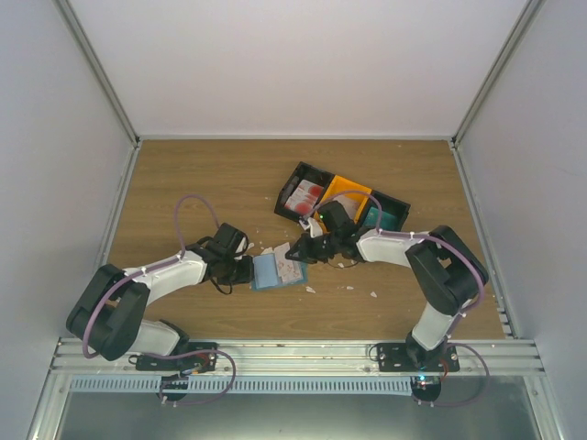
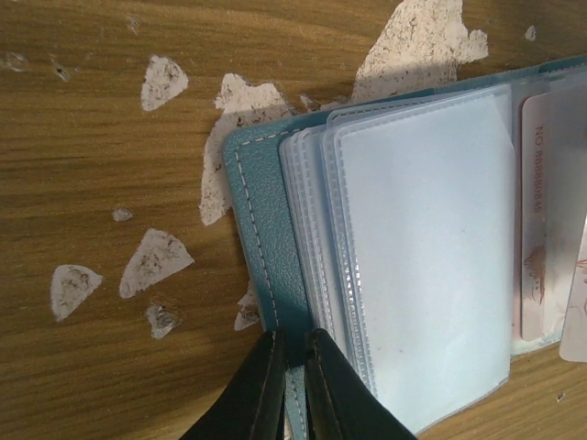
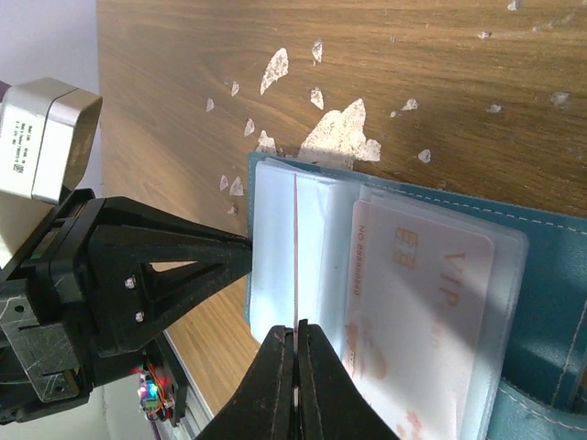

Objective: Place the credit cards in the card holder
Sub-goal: Insert the credit card into the card holder.

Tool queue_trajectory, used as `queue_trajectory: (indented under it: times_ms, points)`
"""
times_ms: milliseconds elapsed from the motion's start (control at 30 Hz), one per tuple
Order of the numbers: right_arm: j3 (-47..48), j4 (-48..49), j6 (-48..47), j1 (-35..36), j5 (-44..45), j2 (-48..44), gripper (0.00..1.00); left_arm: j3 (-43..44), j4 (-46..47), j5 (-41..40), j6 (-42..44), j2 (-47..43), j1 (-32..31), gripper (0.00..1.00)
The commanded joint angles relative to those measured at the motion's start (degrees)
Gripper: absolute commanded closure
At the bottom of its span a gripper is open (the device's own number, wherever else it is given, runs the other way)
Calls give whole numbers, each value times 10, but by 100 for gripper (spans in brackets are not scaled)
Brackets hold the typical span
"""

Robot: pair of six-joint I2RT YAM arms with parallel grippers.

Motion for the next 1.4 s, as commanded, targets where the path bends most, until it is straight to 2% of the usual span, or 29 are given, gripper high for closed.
queue_trajectory:
  times_ms: [0,300,833,1200,1367]
  points:
    - [-7,5,6,-2,4,4,99,-18,7,1,3,10,-4,88]
    - [-11,53,18,-2,-39,59,99,-23,15,20,9,16,-4,88]
    - [-39,38,17,-18,5,11,100,-17,5,14,7,-5,-4,87]
    - [-38,84,34,-18,-59,49,100,-27,22,31,5,10,-4,88]
    - [-36,82,32,-15,-58,62,100,-29,25,31,4,13,-4,88]
